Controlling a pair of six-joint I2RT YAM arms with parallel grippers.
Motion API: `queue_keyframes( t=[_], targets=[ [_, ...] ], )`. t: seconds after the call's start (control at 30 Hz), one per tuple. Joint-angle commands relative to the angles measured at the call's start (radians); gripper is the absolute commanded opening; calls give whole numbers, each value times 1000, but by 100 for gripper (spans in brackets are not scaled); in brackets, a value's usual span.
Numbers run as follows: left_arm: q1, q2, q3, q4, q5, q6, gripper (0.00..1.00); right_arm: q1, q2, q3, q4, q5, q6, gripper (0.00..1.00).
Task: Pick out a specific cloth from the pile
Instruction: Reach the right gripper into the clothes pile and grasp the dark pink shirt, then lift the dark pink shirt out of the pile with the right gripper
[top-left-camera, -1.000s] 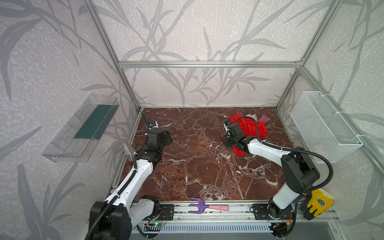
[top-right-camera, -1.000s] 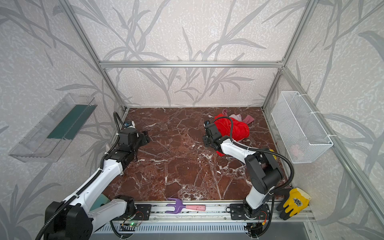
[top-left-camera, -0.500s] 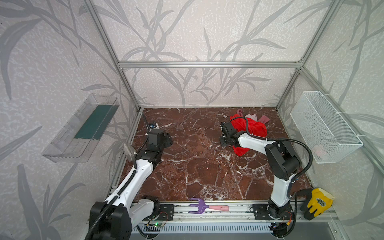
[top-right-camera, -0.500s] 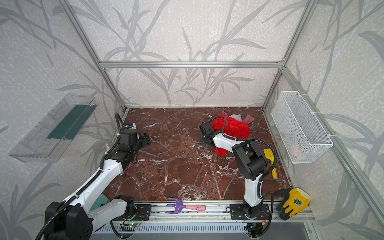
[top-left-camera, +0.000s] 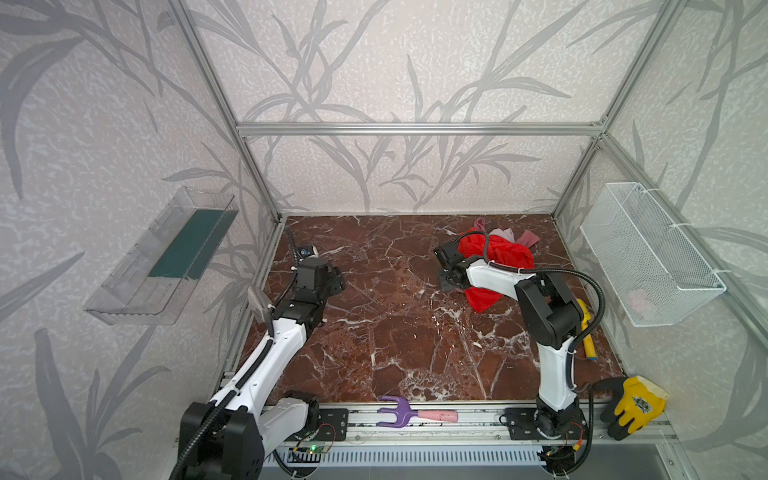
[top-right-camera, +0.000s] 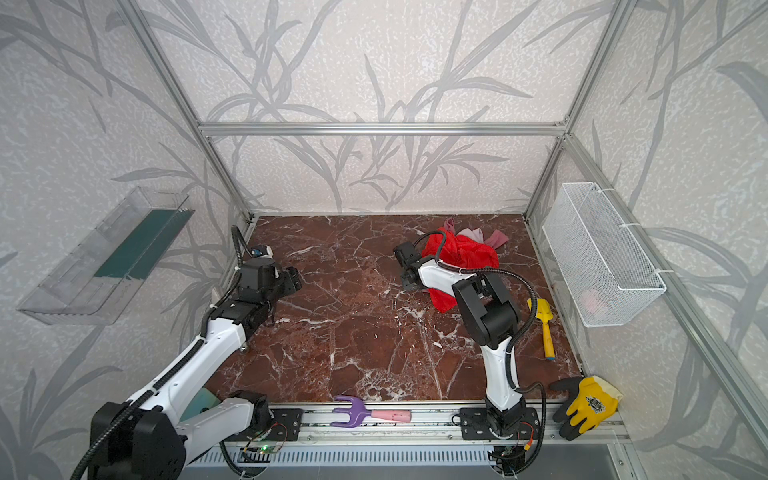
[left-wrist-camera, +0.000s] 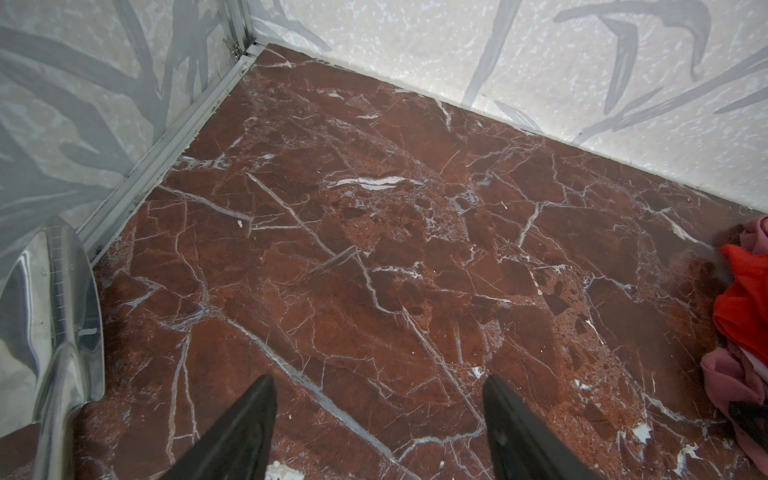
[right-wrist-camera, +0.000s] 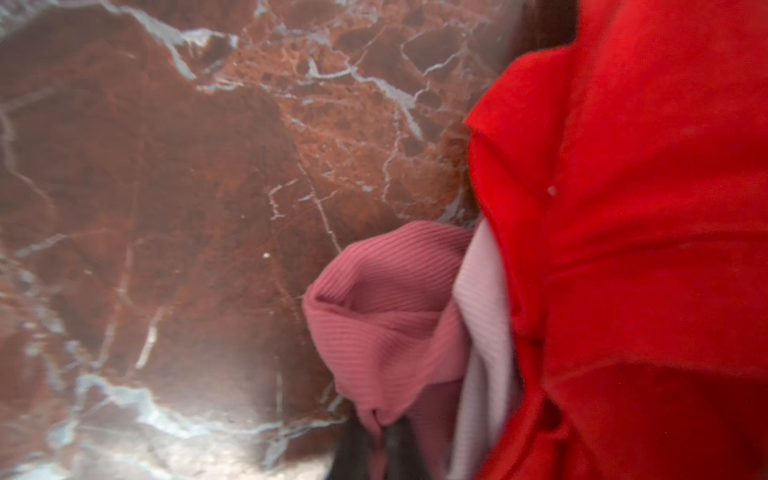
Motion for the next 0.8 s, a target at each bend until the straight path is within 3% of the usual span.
queue_keyframes(
  t=[0.0, 0.43, 0.77],
  targets=[
    [-5, -6, 19, -14, -6, 1, 76, 4, -25, 15, -40, 37, 11, 0],
    [-5, -48, 47, -39, 25, -24, 75, -37, -429, -48, 9, -74, -46, 0],
    [-5, -60, 65, -63, 42, -31, 75, -169, -538, 98, -75, -215, -63, 0]
  ],
)
